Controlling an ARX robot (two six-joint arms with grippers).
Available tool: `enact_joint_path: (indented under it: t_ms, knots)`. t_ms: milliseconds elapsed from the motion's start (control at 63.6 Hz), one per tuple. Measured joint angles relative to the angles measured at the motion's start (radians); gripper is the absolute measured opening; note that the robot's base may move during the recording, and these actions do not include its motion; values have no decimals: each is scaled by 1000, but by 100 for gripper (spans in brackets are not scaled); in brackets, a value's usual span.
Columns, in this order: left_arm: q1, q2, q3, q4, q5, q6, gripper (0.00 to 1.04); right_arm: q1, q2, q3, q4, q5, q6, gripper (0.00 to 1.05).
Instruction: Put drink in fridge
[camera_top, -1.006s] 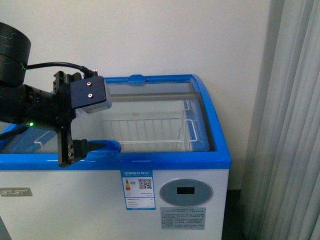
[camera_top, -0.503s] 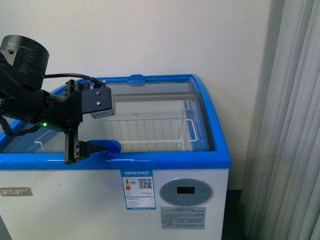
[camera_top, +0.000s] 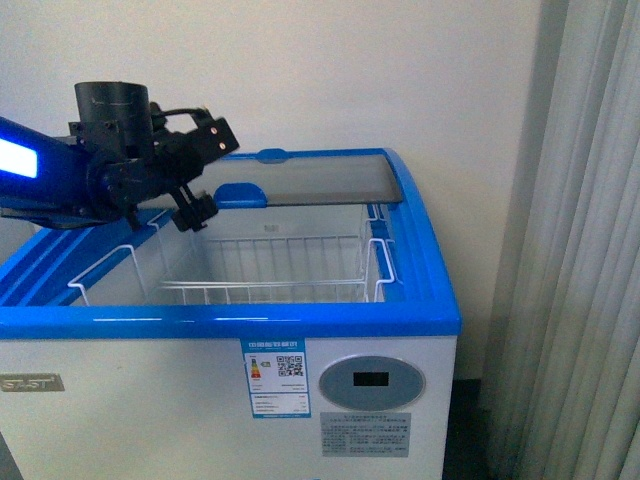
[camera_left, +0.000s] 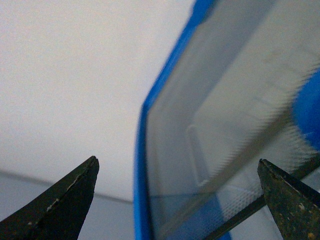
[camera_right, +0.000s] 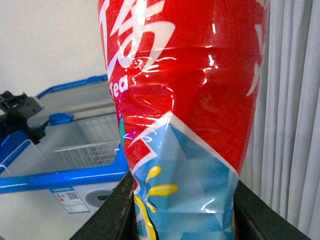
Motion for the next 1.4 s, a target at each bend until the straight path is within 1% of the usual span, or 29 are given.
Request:
enact_joint_path:
  t_ms: [31,110,157,236,377,534,566,629,770,801,817,833,864,896,927,943,958,974,990,1037,1068,1084,1100,1116,1147,1241,1288,1304,1398]
  knots:
    - [3,14,46,0,-40,-43,97,0,0,0,0,0,0,36]
    - [13,-13,55,-23,-40,-133,97,0,0,0,0,6,0,36]
    - [18,-45,28,-27,-40,-170,97,0,0,0,0,6,0,36]
    - [26,-147,-83,-49,-30,-258,97,0,0,0,0,3,0,36]
    - [32,-360,-369,-127,19,-476,97,1,0,0,0,2,0,36]
    - [36,-596,-729,-145,98,-779,97,1,0,0,0,3,0,36]
    - [37,-636,-783,-145,105,-809,97,1,0,0,0,3,0,36]
    - [39,-783,-964,-146,159,-945,97,1,0,0,0,2,0,36]
    - [31,-1096,-1281,-140,217,-1081,97,1,0,0,0,2,0,36]
    - [24,-1169,-1354,-121,207,-1095,95,1,0,0,0,2,0,36]
    - [20,-1193,-1384,-95,187,-1094,94,1,0,0,0,2,0,36]
    - [16,-1238,-1444,-27,144,-1094,90,1,0,0,0,2,0,36]
    - [12,-1293,-1518,62,103,-1089,86,1,0,0,0,3,0,36]
    - [12,-1362,-1607,156,77,-1087,81,1,0,0,0,3,0,36]
    - [17,-1426,-1680,212,68,-1086,76,-5,11,6,-22,-16,-21,36]
    - [22,-1452,-1709,226,70,-1086,74,-13,25,19,-58,-32,-40,36]
    - [39,-1509,-1765,235,82,-1086,71,-35,53,64,-153,-91,-76,36]
    - [47,-1538,-1790,234,98,-1086,69,-48,73,91,-209,-121,-101,36]
    - [64,-1597,-1845,228,106,-1084,66,-68,116,145,-323,-178,-169,36]
    - [80,-1683,-1923,219,110,-1084,60,-77,190,218,-466,-224,-243,36]
    - [93,-1785,-2016,216,110,-1084,52,-55,299,300,-603,-244,-361,36]
    - [93,-1794,-2024,216,110,-1084,52,-45,325,317,-626,-243,-389,36]
    - [95,-1825,-2051,215,110,-1084,48,-24,377,345,-648,-234,-458,36]
    - [96,-1837,-2062,214,110,-1084,46,-12,406,357,-650,-226,-472,36]
    - [98,-1866,-2089,212,114,-1083,40,28,484,394,-640,-201,-563,36]
    - [98,-1899,-2121,209,117,-1083,28,120,662,506,-584,-132,-719,36]
    - [98,-1930,-2144,203,120,-1083,17,188,827,620,-546,-42,-824,35]
    - [98,-1933,-2146,202,120,-1083,16,199,855,639,-542,-26,-842,35]
    - [98,-1970,-2169,190,120,-1083,2,279,1048,780,-513,82,-961,35]
